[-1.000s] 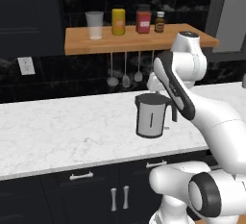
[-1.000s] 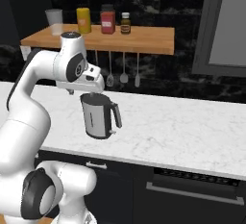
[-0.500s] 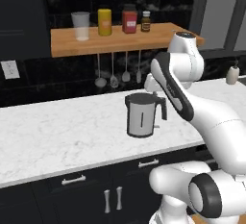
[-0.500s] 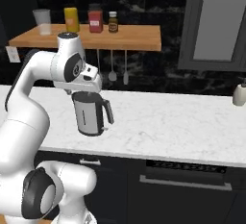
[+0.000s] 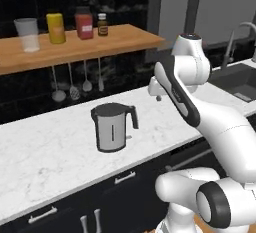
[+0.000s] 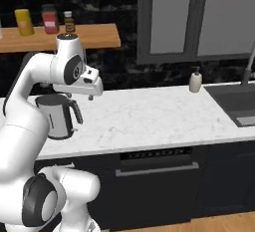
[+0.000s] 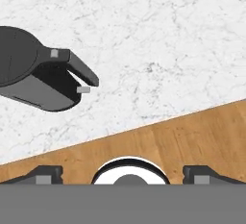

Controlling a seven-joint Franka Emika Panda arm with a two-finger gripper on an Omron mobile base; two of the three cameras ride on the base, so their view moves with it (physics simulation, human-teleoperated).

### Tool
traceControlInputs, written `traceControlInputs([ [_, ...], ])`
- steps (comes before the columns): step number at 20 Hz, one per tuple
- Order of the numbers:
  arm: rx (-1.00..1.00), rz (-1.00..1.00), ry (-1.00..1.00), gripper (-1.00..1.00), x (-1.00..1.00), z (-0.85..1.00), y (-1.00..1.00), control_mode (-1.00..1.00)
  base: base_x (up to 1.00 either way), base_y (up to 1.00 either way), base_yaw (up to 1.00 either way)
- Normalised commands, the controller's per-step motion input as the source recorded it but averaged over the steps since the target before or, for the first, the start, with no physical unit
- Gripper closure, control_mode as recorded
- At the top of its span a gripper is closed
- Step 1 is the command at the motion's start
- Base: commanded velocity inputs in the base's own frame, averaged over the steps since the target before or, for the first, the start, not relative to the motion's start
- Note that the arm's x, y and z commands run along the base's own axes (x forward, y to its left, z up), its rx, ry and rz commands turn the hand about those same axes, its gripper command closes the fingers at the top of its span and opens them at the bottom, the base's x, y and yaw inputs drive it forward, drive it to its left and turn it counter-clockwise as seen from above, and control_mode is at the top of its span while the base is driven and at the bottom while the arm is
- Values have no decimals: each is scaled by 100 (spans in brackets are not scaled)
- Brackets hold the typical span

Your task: Navigate to the coffee machine.

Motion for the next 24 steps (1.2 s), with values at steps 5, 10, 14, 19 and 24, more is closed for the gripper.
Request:
traceControlInputs([
  [5,0,0,0,-100,0,0,0,100,0,-53,-50],
  [10,0,0,0,-100,0,0,0,100,0,-59,-51],
  [14,0,0,0,-100,0,0,0,100,0,-58,-50],
  [19,0,0,0,-100,0,0,0,100,0,-58,-49],
  [24,0,0,0,-100,0,0,0,100,0,-63,-49],
])
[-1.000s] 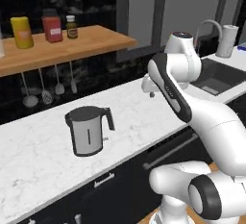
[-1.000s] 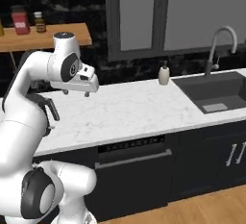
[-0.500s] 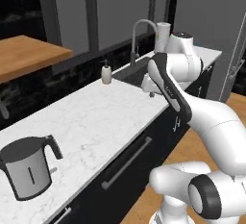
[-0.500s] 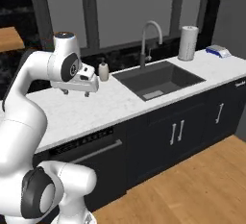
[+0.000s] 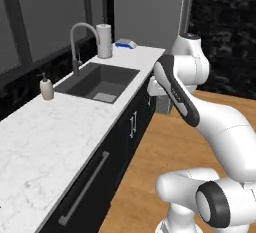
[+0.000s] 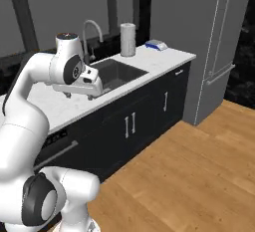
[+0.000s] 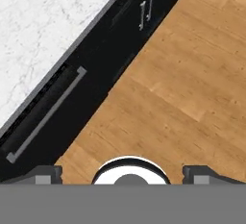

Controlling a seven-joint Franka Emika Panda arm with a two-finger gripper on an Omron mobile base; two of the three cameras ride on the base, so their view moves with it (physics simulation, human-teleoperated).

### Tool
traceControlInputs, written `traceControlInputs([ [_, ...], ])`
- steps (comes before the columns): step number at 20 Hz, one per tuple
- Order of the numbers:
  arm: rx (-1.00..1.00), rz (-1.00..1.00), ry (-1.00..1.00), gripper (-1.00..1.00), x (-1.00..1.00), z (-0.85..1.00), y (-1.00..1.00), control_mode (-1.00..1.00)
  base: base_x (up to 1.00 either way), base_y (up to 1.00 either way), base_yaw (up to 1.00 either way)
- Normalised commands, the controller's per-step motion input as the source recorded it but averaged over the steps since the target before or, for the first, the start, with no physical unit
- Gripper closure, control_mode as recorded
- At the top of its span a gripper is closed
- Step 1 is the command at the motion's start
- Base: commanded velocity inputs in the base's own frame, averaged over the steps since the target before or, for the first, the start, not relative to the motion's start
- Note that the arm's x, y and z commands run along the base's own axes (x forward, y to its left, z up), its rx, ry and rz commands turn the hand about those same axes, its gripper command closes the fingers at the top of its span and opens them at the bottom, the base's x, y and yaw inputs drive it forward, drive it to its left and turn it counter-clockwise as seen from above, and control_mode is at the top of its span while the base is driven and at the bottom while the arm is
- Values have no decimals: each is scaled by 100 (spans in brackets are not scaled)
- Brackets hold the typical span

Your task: Navigate to the coffee machine.

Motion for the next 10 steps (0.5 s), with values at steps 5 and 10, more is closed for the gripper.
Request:
traceControlInputs([
  [5,0,0,0,-100,0,0,0,100,0,-65,-48],
  [10,0,0,0,-100,0,0,0,100,0,-70,-45],
])
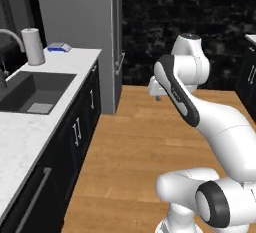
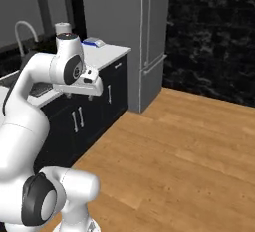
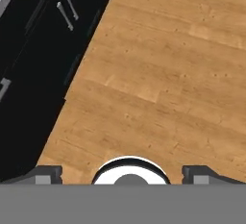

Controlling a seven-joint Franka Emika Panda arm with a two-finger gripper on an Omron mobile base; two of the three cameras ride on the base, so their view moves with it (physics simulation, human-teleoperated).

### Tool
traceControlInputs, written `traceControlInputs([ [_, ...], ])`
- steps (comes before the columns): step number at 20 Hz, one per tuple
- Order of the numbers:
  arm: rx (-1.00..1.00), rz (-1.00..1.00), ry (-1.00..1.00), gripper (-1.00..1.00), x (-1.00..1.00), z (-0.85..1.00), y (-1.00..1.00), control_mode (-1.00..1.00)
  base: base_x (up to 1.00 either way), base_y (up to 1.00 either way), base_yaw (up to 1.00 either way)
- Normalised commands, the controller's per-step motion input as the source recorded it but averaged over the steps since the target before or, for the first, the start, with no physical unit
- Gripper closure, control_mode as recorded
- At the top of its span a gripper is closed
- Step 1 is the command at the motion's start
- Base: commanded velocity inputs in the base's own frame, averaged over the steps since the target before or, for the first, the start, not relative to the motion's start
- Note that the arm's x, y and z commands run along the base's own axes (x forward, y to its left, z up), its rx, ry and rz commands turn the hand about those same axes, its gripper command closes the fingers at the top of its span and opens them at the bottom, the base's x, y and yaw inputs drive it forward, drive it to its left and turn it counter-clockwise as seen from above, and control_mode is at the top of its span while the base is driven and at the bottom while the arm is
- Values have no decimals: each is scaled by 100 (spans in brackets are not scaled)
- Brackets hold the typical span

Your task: Navigate to the coffee machine.

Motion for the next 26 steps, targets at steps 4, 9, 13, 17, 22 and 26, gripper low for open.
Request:
traceControlInputs([
  [4,0,0,0,-100,0,0,0,100,0,-74,-44],
  [9,0,0,0,-100,0,0,0,100,0,-73,-43],
  [13,0,0,0,-100,0,0,0,100,0,-65,-42],
  [17,0,0,0,-100,0,0,0,100,0,-41,-39],
  [22,0,0,0,-100,0,0,0,100,14,3,-3],
  [26,0,0,0,-100,0,0,0,100,65,33,-3],
])
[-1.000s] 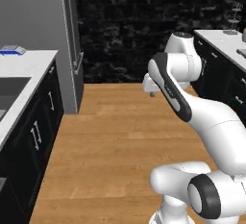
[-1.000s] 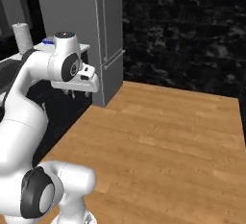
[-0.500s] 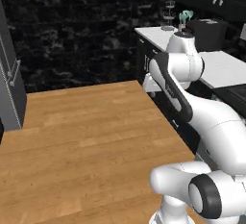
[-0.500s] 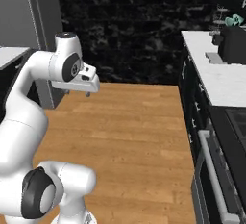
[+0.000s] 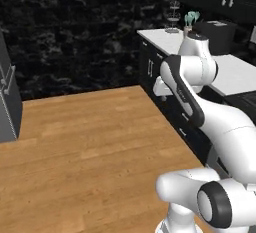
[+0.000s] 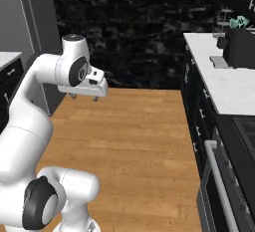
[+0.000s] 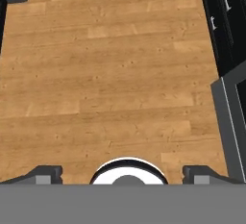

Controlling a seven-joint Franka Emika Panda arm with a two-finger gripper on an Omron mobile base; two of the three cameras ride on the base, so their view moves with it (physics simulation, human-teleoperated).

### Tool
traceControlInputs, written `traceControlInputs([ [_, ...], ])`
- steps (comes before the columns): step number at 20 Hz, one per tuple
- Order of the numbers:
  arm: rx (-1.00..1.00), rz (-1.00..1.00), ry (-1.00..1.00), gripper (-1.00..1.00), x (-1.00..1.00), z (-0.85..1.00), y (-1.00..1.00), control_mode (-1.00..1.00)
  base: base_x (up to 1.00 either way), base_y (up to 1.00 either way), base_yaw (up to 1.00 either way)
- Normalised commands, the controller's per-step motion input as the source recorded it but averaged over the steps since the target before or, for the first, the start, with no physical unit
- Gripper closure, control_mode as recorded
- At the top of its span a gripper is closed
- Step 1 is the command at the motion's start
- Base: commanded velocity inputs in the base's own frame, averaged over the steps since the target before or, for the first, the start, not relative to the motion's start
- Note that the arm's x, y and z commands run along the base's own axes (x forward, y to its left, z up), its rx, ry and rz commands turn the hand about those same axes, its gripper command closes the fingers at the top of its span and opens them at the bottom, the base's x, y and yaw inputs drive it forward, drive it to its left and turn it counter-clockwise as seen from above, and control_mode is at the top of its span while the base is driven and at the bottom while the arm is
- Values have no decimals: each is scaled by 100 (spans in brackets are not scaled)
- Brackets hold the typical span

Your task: Navigate to the coffee machine.

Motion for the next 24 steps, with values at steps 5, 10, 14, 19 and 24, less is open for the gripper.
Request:
traceControlInputs([
  [5,0,0,0,-100,0,0,0,100,75,49,-6],
  [10,0,0,0,-100,0,0,0,100,90,53,-7],
  [14,0,0,0,-100,0,0,0,100,98,45,-6],
  [19,0,0,0,-100,0,0,0,100,98,29,-9],
  [24,0,0,0,-100,0,0,0,100,96,20,-17],
])
